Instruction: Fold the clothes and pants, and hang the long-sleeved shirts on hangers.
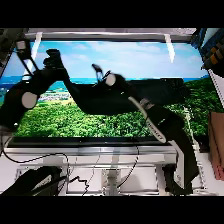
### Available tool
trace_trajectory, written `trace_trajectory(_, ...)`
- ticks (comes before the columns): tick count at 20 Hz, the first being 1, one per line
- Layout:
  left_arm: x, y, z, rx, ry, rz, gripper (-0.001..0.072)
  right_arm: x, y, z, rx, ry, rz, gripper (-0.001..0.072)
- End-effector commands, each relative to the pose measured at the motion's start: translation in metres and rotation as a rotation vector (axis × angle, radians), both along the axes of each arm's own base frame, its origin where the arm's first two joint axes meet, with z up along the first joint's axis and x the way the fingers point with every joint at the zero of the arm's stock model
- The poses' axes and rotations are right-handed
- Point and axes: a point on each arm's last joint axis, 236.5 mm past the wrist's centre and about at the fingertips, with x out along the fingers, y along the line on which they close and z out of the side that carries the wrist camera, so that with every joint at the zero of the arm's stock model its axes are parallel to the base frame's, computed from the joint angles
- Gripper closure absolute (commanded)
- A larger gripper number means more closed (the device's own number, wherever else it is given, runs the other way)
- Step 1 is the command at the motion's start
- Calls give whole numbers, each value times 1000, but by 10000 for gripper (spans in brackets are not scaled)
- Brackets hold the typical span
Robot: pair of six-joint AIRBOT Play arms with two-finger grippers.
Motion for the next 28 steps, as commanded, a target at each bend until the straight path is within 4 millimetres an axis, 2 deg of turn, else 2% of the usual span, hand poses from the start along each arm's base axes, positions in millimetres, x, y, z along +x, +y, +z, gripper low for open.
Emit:
trace_trajectory(1,4,-61,-21,-16,-7,-111,686,38,-87,35,-34,5,-82,640)
trace_trajectory(4,4,-144,-43,-53,-71,-240,687,63,-179,104,-35,-99,-152,640)
trace_trajectory(6,-3,-190,-73,-48,-65,-315,687,65,-235,155,-41,-187,-203,640)
trace_trajectory(9,-17,-233,-125,-61,-6,-369,687,58,-301,228,-54,-347,-288,640)
trace_trajectory(11,-28,-248,-149,-80,52,-383,684,52,-333,262,-79,-441,-338,640)
trace_trajectory(12,-30,-252,-153,-78,56,-391,607,49,-347,273,-96,-468,-363,640)
trace_trajectory(13,-34,-255,-152,-79,57,-399,216,46,-357,280,-108,-484,-384,640)
trace_trajectory(14,-34,-255,-144,-102,55,-392,12,44,-365,285,-116,-494,-399,640)
trace_trajectory(15,-36,-252,-131,-134,63,-381,17,43,-371,286,-125,-496,-409,640)
trace_trajectory(17,-36,-233,-103,-139,70,-361,18,44,-381,283,-155,-497,-423,640)
trace_trajectory(19,-39,-191,-88,-116,167,-306,18,45,-389,279,-195,-497,-433,640)
trace_trajectory(20,-42,-159,-88,-92,245,-260,18,45,-390,278,-201,-498,-434,640)
trace_trajectory(22,-50,-89,-97,-45,404,-146,37,46,-391,278,-204,-498,-435,640)
trace_trajectory(23,-54,-54,-103,-33,477,-80,79,46,-391,278,-203,-498,-435,640)
trace_trajectory(25,-57,10,-120,-7,589,34,80,46,-390,278,-203,-498,-435,640)
trace_trajectory(26,-58,36,-131,6,629,68,80,46,-390,278,-203,-498,-435,640)
trace_trajectory(28,-60,63,-151,-64,710,88,80,46,-390,278,-203,-497,-434,640)
